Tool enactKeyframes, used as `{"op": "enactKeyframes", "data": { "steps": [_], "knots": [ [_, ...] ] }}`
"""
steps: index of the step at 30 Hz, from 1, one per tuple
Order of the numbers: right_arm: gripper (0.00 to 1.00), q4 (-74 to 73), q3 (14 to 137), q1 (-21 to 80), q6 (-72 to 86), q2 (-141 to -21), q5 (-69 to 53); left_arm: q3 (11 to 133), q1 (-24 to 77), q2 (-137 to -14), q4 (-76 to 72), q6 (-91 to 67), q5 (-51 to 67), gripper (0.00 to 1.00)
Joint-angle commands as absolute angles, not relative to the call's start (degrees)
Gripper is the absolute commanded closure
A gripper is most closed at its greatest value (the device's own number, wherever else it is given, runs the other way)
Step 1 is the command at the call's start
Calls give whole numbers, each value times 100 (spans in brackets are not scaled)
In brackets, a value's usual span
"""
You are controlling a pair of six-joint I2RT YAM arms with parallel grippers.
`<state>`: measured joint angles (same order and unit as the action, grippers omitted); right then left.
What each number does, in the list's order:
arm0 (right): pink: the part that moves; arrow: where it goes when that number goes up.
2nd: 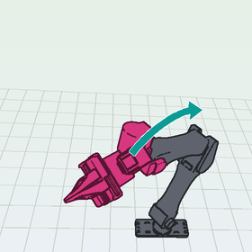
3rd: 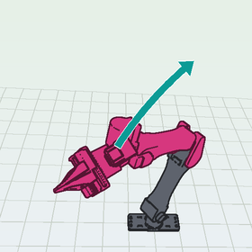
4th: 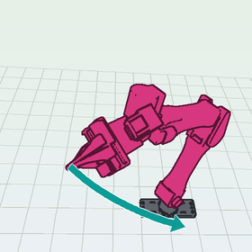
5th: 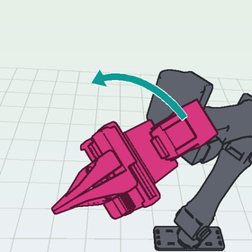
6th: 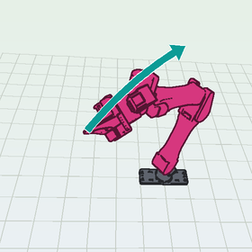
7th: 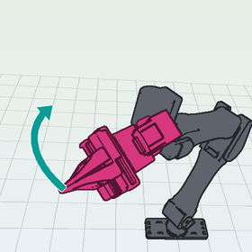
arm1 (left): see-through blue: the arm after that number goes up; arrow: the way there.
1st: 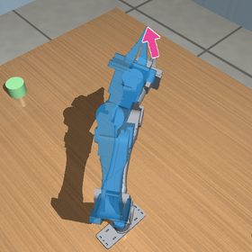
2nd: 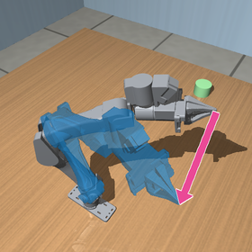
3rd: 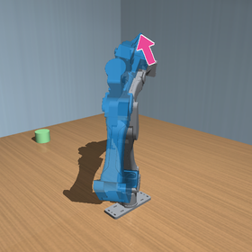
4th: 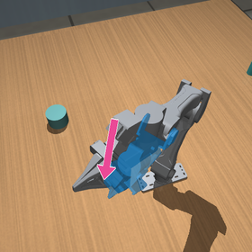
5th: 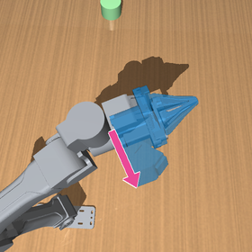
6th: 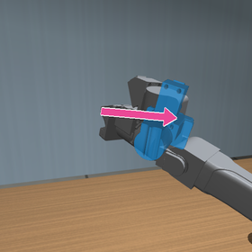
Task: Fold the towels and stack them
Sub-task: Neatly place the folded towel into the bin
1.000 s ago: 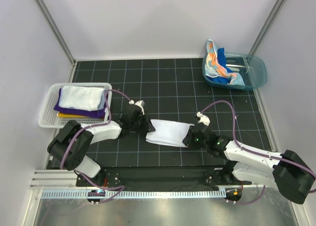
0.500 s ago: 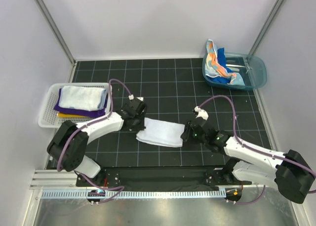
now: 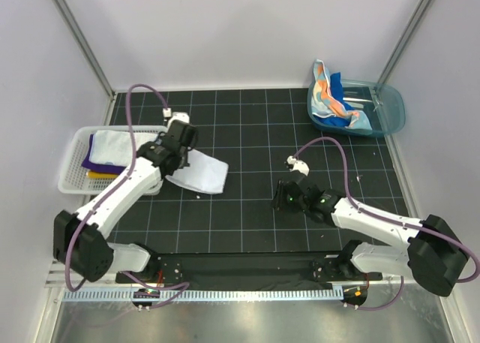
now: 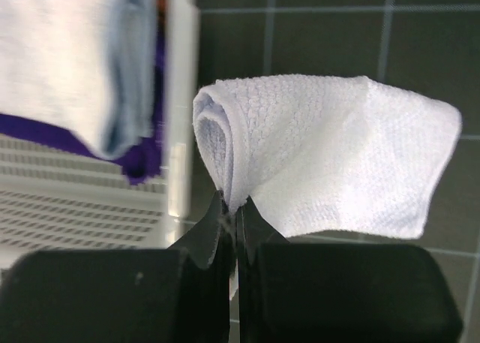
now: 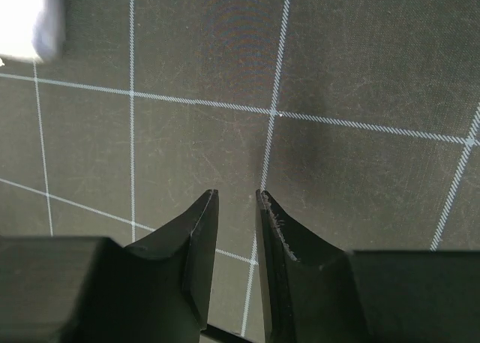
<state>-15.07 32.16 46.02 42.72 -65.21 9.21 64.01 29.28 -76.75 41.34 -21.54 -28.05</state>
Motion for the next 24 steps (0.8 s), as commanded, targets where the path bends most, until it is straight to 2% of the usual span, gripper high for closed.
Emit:
{"op": "enactKeyframes", "data": {
  "steps": [1,12,24],
  "knots": [
    [66,-1503,3498,4579,4096,-6609,914,6583,2418,-7164,4035,-1442,-3156,100],
    [66,-1292,3638,4588,3946,-7004,739,6812,793,-6979,3305,-220,-2822,100],
    [68,-1213,3823,4588,3797,-7418,457,6346,158,-6636,1794,369,-2821,100]
  ]
}}
